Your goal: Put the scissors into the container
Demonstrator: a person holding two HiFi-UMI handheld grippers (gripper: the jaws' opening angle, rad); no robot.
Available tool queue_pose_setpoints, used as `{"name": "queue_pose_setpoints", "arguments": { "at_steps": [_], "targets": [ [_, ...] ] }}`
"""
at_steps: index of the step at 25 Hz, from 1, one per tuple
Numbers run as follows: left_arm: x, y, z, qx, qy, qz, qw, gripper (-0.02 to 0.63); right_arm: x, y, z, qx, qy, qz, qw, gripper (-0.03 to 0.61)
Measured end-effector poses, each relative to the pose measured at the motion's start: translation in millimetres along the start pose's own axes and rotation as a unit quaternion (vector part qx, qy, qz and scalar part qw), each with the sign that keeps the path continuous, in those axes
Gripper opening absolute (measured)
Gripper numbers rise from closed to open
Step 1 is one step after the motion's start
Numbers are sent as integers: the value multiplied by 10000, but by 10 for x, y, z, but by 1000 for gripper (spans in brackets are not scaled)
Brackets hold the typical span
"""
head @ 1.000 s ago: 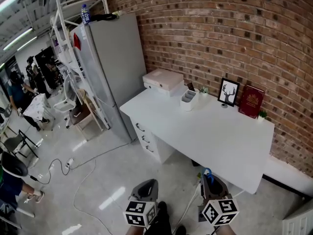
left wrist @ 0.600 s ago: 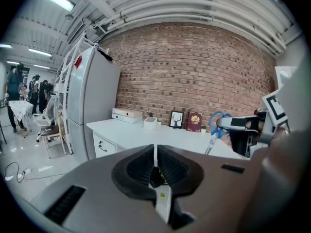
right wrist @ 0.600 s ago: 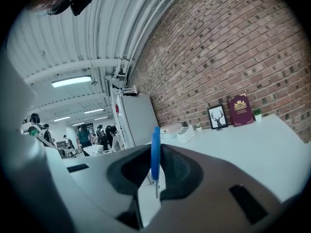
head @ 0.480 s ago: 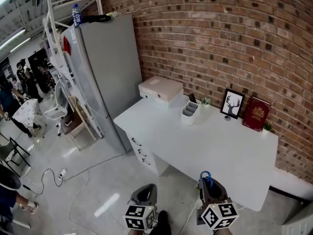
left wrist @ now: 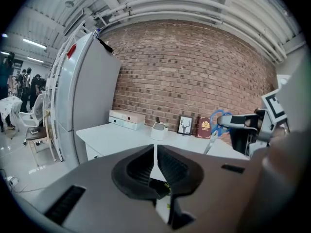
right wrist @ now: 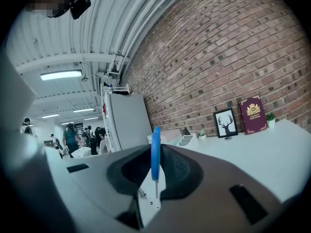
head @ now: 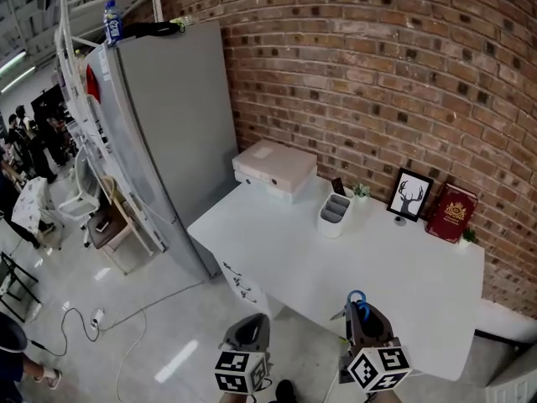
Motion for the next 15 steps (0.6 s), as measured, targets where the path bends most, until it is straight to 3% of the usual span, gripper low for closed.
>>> {"name": "queue_pose_setpoints", "arguments": {
  "at_steps": [6, 15],
  "targets": [
    [-316, -271, -178, -49, -16, 140, 9999, 25, -63, -319, -137, 113, 67, 243, 9996, 49],
    [-451, -650, -371, -150, -114, 328, 9993, 25, 92, -641, -277, 169, -72, 432, 9989, 49]
  ]
}}
Point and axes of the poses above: the fingertips, and each gripper's own axes: y backward along the fingers, x to its right, z out of its underside, the point moved 4 cm from there along y, backward along the fingers, and after that the axes turned 12 degrees about -x, right-handed, at the moved point
